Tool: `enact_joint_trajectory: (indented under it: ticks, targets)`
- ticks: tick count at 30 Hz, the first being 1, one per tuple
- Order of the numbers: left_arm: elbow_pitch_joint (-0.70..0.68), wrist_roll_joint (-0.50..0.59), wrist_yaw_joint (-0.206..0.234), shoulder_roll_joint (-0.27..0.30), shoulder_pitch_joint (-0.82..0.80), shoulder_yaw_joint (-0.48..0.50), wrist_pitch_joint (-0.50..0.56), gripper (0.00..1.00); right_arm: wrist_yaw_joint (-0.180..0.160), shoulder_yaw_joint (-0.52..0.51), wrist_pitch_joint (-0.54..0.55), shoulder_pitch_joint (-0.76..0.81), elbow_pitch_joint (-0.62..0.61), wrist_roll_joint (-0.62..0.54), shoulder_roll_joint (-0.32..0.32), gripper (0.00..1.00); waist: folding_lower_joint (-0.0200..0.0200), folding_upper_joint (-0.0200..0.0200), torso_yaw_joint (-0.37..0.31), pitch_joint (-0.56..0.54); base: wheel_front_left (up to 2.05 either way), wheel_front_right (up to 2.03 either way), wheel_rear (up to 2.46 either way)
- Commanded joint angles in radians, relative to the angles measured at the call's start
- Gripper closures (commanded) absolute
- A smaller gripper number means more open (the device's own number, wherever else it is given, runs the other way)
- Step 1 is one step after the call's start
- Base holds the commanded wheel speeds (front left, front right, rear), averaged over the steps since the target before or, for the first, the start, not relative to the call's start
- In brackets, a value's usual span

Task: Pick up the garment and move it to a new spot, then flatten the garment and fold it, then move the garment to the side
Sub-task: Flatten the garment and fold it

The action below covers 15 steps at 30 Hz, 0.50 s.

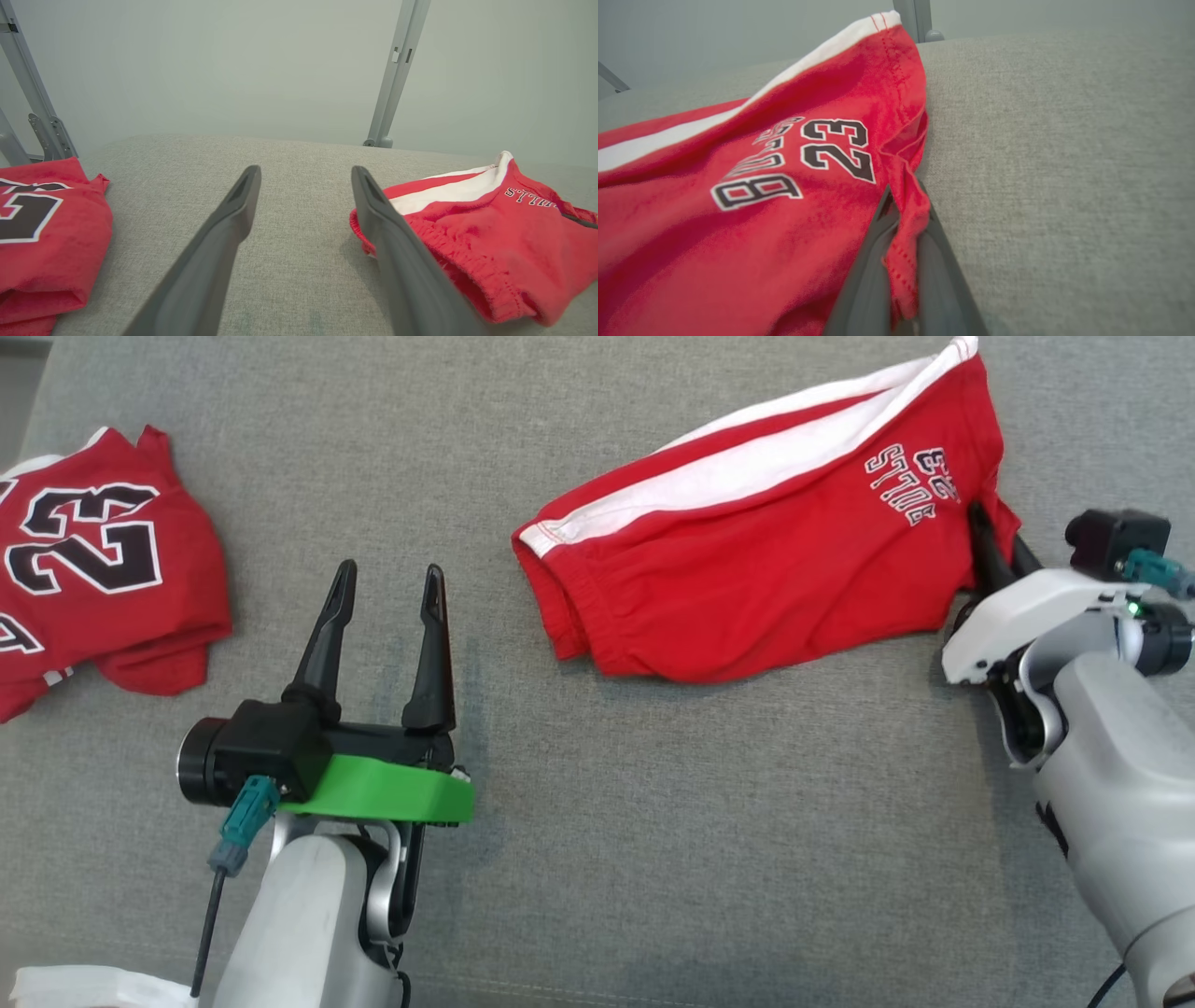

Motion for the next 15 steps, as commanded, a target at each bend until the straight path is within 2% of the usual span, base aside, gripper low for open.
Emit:
enact_joint_trajectory:
  ticks: [1, 9, 15]
  targets:
    - [0.002, 0.004, 0.002, 0.000, 0.014, 0.005, -0.007, 0.00, 0.000, 0.011, 0.001, 0.069, 0.015, 0.019, 0.010, 1.00, 0.0000, 0.0000, -0.017, -0.018, 0.00, 0.00, 0.00]
    - [0.004, 0.015, -0.004, 0.002, 0.046, 0.025, -0.007, 0.00, -0.001, -0.047, -0.030, 0.245, -0.120, 0.083, 0.001, 1.00, 0.0000, 0.0000, -0.071, -0.072, 0.00, 0.00, 0.00]
    - [0.007, 0.018, -0.009, 0.016, 0.075, 0.034, -0.007, 0.00, -0.001, -0.175, -0.032, 0.400, -0.274, 0.058, 0.028, 1.00, 0.0000, 0.0000, -0.112, -0.103, 0.00, 0.00, 0.00]
